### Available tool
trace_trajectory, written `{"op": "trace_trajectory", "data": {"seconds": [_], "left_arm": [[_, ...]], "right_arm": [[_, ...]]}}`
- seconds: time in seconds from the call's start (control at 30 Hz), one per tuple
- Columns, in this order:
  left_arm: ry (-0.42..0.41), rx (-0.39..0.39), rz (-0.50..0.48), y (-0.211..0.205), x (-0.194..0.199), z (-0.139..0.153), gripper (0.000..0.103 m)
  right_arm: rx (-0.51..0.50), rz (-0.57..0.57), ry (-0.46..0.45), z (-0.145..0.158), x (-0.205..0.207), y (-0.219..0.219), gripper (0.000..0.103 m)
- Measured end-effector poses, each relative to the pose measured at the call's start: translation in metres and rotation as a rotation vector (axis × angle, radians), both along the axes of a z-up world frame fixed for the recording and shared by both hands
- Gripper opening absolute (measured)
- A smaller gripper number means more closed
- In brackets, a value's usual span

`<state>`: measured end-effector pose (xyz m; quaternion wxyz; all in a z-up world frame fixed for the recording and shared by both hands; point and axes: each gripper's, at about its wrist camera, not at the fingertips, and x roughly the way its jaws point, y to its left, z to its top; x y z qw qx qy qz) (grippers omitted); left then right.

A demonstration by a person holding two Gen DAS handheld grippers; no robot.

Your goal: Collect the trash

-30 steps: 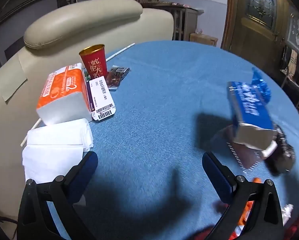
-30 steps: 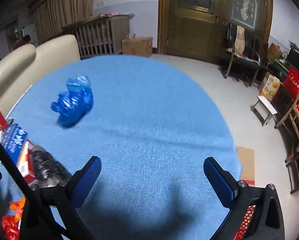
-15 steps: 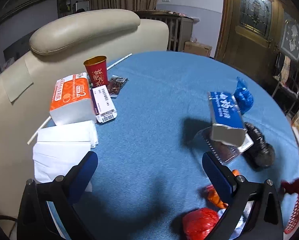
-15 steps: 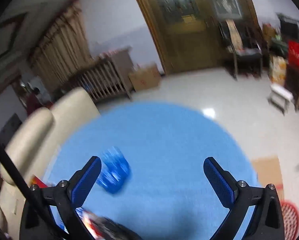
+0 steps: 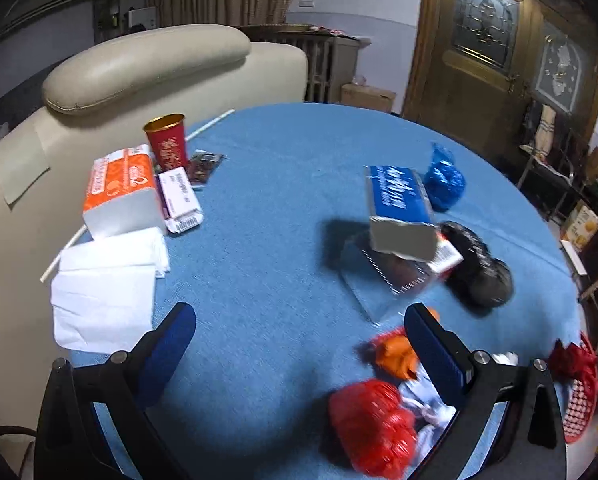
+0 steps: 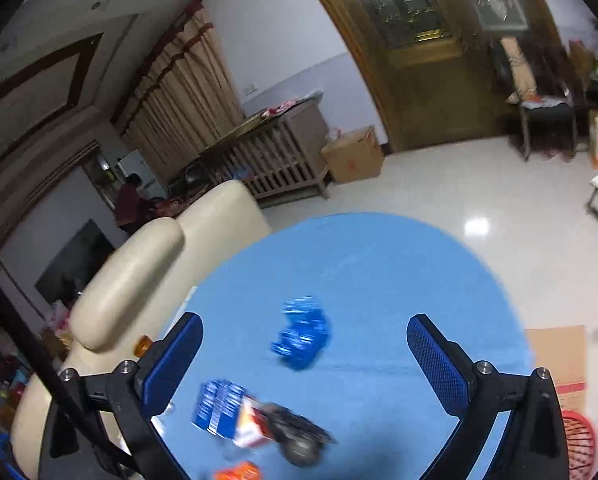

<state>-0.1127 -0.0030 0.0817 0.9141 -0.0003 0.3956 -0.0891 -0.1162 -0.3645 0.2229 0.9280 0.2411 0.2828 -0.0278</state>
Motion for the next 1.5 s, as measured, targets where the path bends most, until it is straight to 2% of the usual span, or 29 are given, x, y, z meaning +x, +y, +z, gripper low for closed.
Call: {"op": "trace_trajectory", "data": {"seconds": [0.13, 0.27, 0.47, 0.53, 0.67, 0.87, 1.1, 1.5], "left_arm": [[-0.003, 0.003, -0.014, -0.004, -0.014, 0.004, 0.103], [-0.014, -0.017, -0.023, -0.006, -0.032, 0.01, 0.103], [0.005, -0.007, -0.054, -0.016, -0.054, 0.007, 0.103], [0.019, -0.001, -0.068, -0.02, -0.06, 0.005, 0.103], [0.028, 0.017, -0.09, -0.028, -0.071, 0.002, 0.103], [0.045, 0.025, -0.109, -0.036, -0.076, -0.003, 0.103], [0.069, 0.053, -0.131, -0.045, -0.078, -0.01, 0.103], [0.102, 0.081, -0.159, -0.054, -0.079, -0.02, 0.103]], "right_arm": [[0.049, -0.054, 0.034, -0.003, -0.063, -0.044, 0.103], [-0.011, -0.079, 0.06, -0.018, -0.12, -0.054, 0.103], [-0.204, -0.028, 0.16, -0.058, -0.163, -0.016, 0.103], [-0.233, -0.007, 0.197, -0.073, -0.173, -0.007, 0.103], [-0.294, 0.02, 0.268, -0.102, -0.183, 0.011, 0.103], [-0.333, 0.032, 0.333, -0.126, -0.192, 0.025, 0.103], [-0.359, 0.037, 0.379, -0.138, -0.188, 0.028, 0.103], [-0.329, 0.023, 0.407, -0.152, -0.185, 0.023, 0.103]]}}
